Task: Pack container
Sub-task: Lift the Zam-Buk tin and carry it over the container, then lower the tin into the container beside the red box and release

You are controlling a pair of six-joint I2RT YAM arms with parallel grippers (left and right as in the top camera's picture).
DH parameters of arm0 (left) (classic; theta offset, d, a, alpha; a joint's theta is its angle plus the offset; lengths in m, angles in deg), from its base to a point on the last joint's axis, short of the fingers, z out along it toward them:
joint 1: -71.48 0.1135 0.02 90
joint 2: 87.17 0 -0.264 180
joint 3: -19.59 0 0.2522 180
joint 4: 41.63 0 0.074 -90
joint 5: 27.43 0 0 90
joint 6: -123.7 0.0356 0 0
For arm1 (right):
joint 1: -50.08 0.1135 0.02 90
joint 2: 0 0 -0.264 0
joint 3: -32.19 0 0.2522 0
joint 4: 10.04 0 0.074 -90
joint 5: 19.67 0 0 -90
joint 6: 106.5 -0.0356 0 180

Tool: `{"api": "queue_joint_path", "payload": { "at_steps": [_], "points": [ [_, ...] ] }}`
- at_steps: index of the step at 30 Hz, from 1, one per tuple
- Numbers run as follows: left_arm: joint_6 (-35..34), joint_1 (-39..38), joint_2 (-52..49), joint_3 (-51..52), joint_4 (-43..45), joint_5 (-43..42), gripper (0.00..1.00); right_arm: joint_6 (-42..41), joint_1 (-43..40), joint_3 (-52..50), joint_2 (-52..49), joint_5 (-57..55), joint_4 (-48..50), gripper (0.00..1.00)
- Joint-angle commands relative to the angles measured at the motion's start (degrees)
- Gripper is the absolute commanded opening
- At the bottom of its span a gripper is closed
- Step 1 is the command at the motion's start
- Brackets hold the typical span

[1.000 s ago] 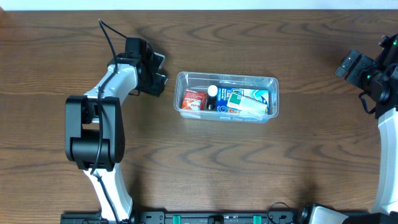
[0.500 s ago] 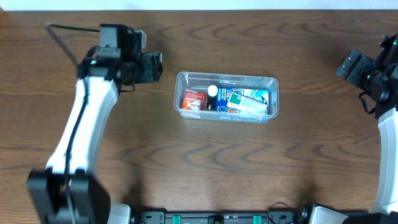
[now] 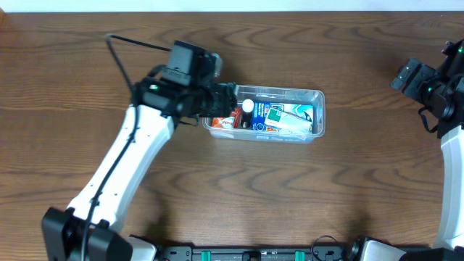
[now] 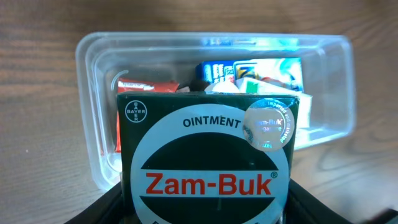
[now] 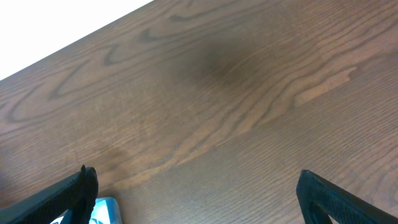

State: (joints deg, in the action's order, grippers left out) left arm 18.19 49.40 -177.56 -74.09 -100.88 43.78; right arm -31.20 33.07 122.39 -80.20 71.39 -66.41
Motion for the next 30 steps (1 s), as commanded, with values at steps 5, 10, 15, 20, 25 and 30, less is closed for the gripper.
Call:
{"api": "queue_joint_path", "payload": {
  "at_steps": [5,10,15,20,25,30],
  "points": [
    [-5.4,-3.41,-5.53,-0.44,-0.04,10.8,0.55,-0.7,-0.17,0.46,0.04,-0.2,-0.09,0.99],
    [-5.55,-4.13,-9.49,-0.44,1.42,11.34,0.55,-0.7,-0.17,0.46,0.04,-0.2,-0.09,0.99],
    [-5.84,-4.13,-11.96,-0.44,1.68,11.34,0.55,-0.7,-0.17,0.46,0.04,-0.2,-0.09,0.99],
    [-6.25,-4.13,-12.37,-0.44,1.64,11.34,0.55,-0.7,-0.17,0.46,0.04,-0.2,-0.09,0.99],
    [-6.29,-4.15,-12.39,-0.44,1.64,11.34,0.55,-0.7,-0.17,0.46,0.04,-0.2,-0.09,0.99],
    [-6.29,-4.15,-12.39,-0.28,1.68,11.34,0.55,-0.7,-0.17,0.46,0.04,-0.2,-0.09,0.99]
  ]
}}
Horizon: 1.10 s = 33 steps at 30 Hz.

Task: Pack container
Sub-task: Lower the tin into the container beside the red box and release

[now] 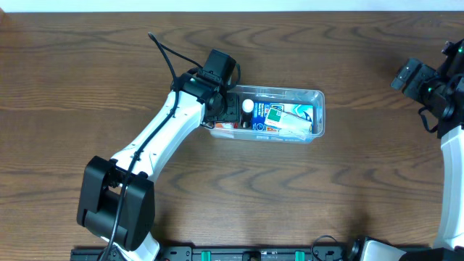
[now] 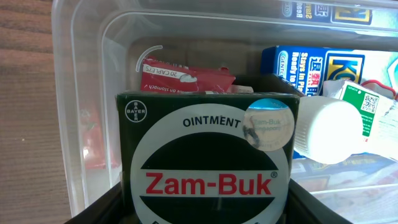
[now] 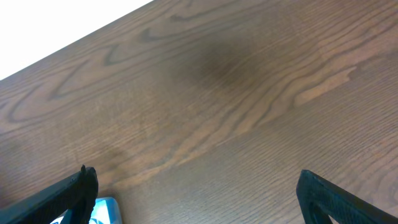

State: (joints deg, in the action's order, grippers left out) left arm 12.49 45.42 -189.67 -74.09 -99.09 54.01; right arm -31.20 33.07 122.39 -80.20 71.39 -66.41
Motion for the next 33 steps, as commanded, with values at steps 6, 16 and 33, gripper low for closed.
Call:
{"api": "queue_joint_path", "payload": {
  "at_steps": [6,16,33],
  "points": [
    [-0.55,-0.37,-0.28,0.42,0.52,1.14,0.55,-0.7,-0.17,0.46,0.04,-0.2,-0.09,0.99],
    [-0.55,-0.39,-0.28,1.11,1.14,1.16,0.55,-0.7,-0.17,0.46,0.04,-0.2,-0.09,0.99],
    [-0.55,-0.37,-0.28,1.18,1.14,1.16,0.67,-0.7,-0.17,0.46,0.04,-0.2,-0.09,0.99]
  ]
}}
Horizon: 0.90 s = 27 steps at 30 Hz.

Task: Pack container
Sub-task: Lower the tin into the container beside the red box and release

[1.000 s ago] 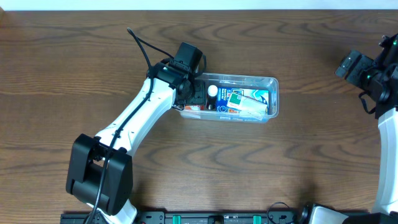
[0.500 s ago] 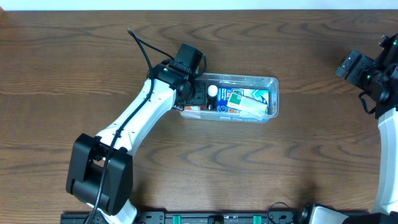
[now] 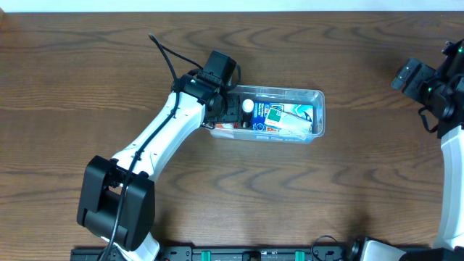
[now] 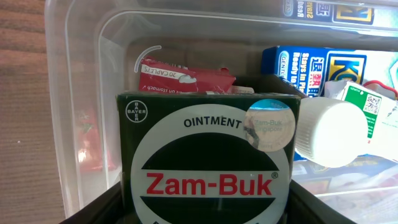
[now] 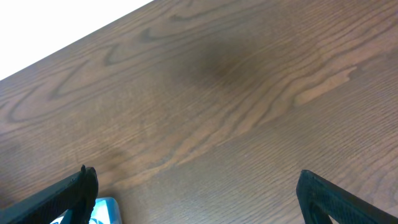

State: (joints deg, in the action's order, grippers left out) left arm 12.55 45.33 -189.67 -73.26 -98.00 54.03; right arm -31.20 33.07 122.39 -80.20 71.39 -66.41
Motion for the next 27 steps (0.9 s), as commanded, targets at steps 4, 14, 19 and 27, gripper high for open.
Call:
{"api": "queue_joint_path", "payload": {
  "at_steps": [4,14,19,27],
  "points": [
    [-0.61,-0.28,-0.28,0.35,0.04,1.14,0.68,-0.7,-0.17,0.46,0.04,-0.2,-0.09,0.99],
    [-0.61,-0.31,-0.28,0.33,0.04,1.11,0.7,-0.7,-0.17,0.46,0.04,-0.2,-0.09,0.99],
    [-0.61,-0.28,-0.28,0.35,0.07,1.11,0.7,-0.7,-0.17,0.46,0.04,-0.2,-0.09,0.99],
    [-0.59,-0.11,-0.02,0.31,0.0,1.09,0.7,-0.7,-0.17,0.46,0.04,-0.2,-0.09,0.99]
  ]
}}
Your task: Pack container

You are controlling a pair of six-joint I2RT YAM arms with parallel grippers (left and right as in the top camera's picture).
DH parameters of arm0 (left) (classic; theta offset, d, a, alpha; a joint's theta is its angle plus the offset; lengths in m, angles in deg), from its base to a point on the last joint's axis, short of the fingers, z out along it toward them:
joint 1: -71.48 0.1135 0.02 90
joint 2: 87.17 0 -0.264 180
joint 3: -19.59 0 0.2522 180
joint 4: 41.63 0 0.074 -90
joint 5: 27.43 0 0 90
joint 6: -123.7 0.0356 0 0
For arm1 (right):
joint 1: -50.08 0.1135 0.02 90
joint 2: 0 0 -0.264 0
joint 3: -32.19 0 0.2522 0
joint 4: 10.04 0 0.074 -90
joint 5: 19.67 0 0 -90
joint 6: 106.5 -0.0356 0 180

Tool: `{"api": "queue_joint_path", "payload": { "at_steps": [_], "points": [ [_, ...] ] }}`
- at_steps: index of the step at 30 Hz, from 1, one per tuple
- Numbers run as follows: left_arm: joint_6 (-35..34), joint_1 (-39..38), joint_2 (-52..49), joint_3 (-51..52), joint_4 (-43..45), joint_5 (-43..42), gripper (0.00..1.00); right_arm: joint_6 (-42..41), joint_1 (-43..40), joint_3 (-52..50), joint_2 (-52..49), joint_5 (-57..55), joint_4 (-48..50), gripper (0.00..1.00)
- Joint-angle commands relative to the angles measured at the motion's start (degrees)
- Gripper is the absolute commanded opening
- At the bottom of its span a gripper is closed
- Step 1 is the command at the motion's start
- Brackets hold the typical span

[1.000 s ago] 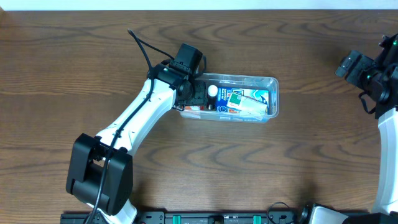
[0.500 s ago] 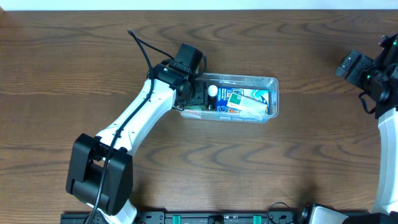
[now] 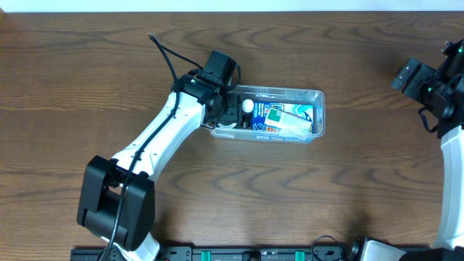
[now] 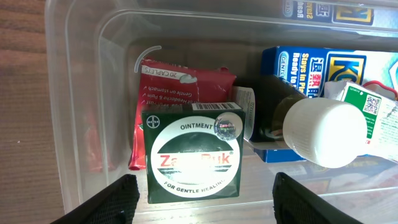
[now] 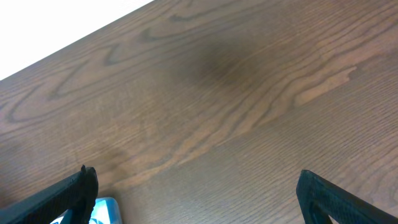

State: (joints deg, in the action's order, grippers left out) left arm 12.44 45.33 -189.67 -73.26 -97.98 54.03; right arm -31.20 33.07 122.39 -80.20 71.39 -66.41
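Note:
A clear plastic container (image 3: 317,110) sits mid-table, holding several packs. In the left wrist view a dark green Zam-Buk ointment box (image 4: 193,152) lies flat on the container floor (image 4: 115,93), beside a red capsule pack (image 4: 180,84), a blue box (image 4: 323,65) and a white-capped bottle (image 4: 320,127). My left gripper (image 4: 200,202) hangs open over the container's left end, fingers (image 4: 109,202) wide apart and clear of the box. My right gripper (image 5: 196,199) is open at the table's far right, holding nothing.
Bare wood-grain table (image 3: 239,188) surrounds the container on all sides. A light blue corner (image 5: 102,210) shows by the right gripper's left finger. The right arm (image 3: 435,90) stays near the right edge.
The Zam-Buk box was held between my left fingers, filling the view. Now it lies on the container floor and my left gripper is open above it.
My left gripper held the Zam-Buk box just outside the container's left end. Then it was over the left compartment with the box still gripped, and stayed so. Now the box rests inside, released. The right arm never moved.

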Motion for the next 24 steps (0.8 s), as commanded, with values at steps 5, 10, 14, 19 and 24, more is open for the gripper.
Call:
{"api": "queue_joint_path", "payload": {
  "at_steps": [5,10,14,19,24],
  "points": [
    [-0.17,0.37,2.99,-0.92,-2.93,1.09,0.83,-0.7,-0.17,0.46,0.04,-0.2,-0.09,0.99],
    [4.07,1.27,10.36,-1.14,-6.97,1.68,0.99,-0.7,-0.17,0.46,0.04,-0.2,-0.09,0.99],
    [4.07,2.75,17.94,-1.14,-10.75,4.44,0.98,-0.7,-0.17,0.46,0.04,-0.2,-0.09,0.99],
    [4.07,3.54,27.87,-1.14,-14.03,4.94,0.98,-0.7,-0.17,0.46,0.04,-0.2,-0.09,0.99],
    [4.04,3.54,35.32,-1.14,-18.8,4.94,0.98,-0.7,-0.17,0.46,0.04,-0.2,-0.09,0.99]
  ]
}}
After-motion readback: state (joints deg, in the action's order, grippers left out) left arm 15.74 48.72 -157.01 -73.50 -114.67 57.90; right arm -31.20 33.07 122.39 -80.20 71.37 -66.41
